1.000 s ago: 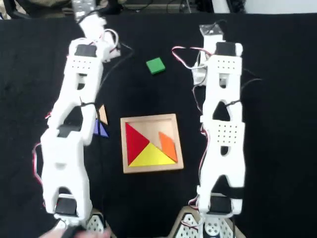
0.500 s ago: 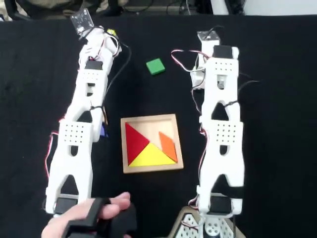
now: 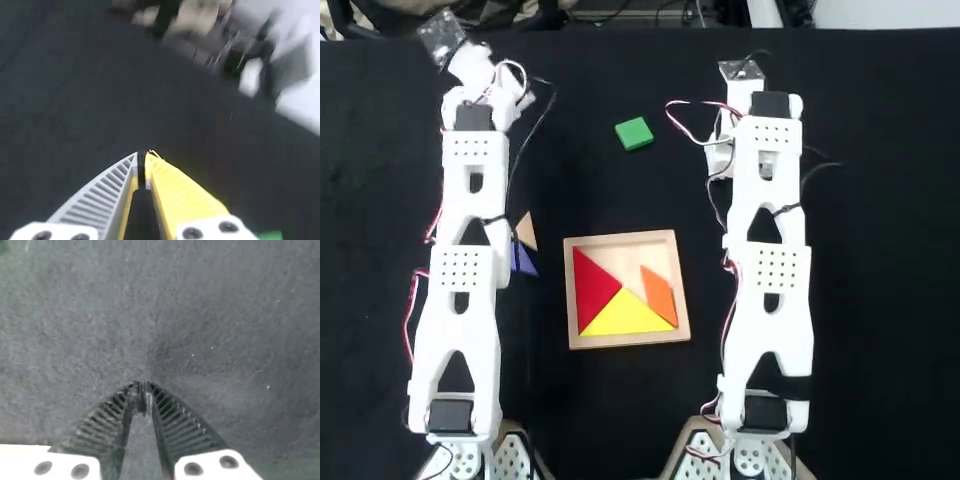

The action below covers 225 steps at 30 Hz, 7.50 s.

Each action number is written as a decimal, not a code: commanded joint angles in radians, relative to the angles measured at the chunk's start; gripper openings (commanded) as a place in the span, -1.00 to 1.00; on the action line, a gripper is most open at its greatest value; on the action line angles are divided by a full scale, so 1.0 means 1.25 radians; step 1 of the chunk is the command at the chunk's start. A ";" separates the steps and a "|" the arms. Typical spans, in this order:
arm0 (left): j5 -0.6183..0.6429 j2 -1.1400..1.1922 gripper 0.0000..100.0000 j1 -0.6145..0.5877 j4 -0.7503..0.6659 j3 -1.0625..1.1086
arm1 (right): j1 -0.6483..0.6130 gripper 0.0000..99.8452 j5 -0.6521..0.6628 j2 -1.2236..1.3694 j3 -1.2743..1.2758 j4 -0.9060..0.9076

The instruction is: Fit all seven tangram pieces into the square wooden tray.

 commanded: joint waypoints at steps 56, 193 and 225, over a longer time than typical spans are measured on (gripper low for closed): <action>0.017 0.157 -0.94 0.327 -0.092 0.004 | 0.095 -0.98 -0.006 0.023 -0.073 -0.029; -0.212 0.166 -0.94 0.311 -0.153 0.009 | 0.082 -0.98 0.044 0.067 -0.149 0.012; -0.309 -0.114 -0.94 0.473 0.266 -0.055 | 0.106 -0.98 0.039 0.064 -0.157 0.017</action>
